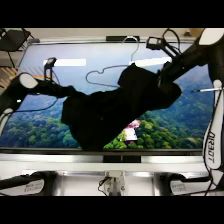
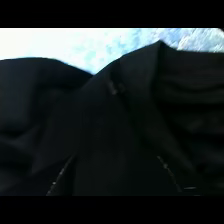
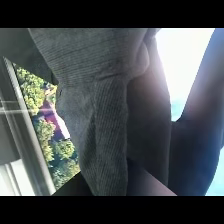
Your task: Fold the shirts.
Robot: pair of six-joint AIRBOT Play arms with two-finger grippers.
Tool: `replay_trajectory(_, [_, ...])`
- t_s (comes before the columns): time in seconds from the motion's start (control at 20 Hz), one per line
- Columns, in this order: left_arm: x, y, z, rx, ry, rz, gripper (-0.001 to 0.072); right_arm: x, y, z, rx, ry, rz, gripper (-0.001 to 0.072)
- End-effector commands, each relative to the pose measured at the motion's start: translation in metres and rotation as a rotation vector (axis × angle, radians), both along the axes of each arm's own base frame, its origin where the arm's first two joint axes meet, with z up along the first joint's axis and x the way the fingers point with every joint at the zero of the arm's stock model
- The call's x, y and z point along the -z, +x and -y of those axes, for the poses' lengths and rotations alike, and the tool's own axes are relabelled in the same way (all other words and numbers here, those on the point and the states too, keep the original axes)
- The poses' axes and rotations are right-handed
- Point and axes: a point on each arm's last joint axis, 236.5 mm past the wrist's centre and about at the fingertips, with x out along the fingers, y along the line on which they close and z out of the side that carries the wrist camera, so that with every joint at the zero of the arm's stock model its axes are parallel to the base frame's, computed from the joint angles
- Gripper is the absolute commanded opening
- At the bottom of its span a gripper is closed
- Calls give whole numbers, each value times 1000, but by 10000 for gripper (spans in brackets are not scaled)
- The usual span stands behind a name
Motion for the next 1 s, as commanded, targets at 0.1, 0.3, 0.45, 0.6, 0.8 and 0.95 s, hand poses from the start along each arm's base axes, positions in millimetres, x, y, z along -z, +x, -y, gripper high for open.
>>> replay_trajectory(0.1, [52, 41, 63, -10, -119, -77, 615, 0, -2, 1, 64, 0, -42, 50])
replay_trajectory(0.3, [77, 56, 80, 48, -97, -75, 596, 1, -4, 1, 64, -3, -55, 50])
replay_trajectory(0.45, [85, 58, 80, 45, -101, -90, 221, 1, -7, 2, 79, -6, -75, 50])
replay_trajectory(0.6, [77, 55, 75, 102, -84, -67, 43, 1, -7, 2, 117, -5, -95, 50])
replay_trajectory(0.8, [-12, 78, 50, 128, -92, 96, 40, -3, -8, -6, 212, 35, -152, 49])
replay_trajectory(0.95, [-140, 93, 29, 93, -117, 354, 40, -12, -15, -23, 270, 60, -193, 49])
